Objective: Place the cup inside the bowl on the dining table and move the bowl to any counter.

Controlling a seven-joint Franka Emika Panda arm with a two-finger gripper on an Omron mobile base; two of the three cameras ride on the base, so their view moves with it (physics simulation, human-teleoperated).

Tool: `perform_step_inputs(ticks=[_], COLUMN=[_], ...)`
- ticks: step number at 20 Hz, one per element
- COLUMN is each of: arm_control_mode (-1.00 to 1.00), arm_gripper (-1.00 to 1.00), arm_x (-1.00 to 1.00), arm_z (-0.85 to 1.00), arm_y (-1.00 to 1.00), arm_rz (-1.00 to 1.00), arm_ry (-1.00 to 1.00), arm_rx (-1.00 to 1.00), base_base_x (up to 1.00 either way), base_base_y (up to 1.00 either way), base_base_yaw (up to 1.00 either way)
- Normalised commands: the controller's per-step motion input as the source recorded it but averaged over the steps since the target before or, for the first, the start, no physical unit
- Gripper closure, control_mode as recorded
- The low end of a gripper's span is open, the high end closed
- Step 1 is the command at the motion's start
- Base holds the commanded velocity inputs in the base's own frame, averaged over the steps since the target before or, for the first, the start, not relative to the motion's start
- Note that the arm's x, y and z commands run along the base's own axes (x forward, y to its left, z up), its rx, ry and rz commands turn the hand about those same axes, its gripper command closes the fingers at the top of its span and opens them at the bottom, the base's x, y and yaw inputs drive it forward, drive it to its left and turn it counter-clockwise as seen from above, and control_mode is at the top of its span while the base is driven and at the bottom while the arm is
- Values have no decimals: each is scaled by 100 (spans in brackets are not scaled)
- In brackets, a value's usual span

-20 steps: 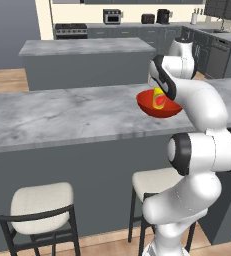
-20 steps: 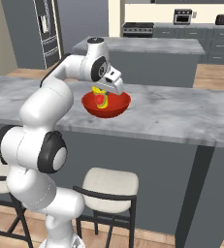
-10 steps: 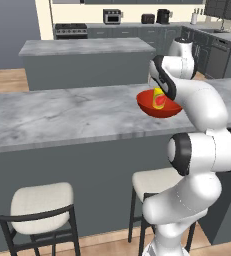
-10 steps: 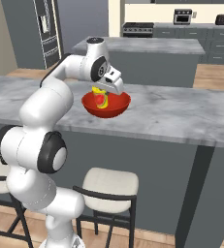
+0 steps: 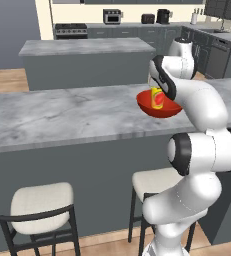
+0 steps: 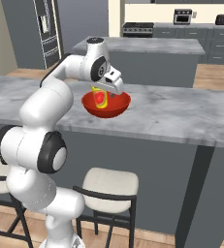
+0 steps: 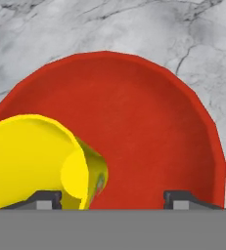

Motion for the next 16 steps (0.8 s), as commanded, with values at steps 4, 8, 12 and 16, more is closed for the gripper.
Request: perform_step_inputs(ticks=[4,8,12,16], arm_control_mode=[-100,-100,-100,-100], arm_gripper=[-100,-100,-100,-100], arm_x=[0,0,0,0], arm_z=[0,14,18,24], arm_y=[0,-1,-9,-19], arm_rz=[0,-1,-3,-6], arm_ry=[0,0,-2,-3], arm_rx=[0,0,0,3], base_base_x=[0,0,0,0], base_base_y=[0,0,0,0], base_base_yaw=[0,0,0,0])
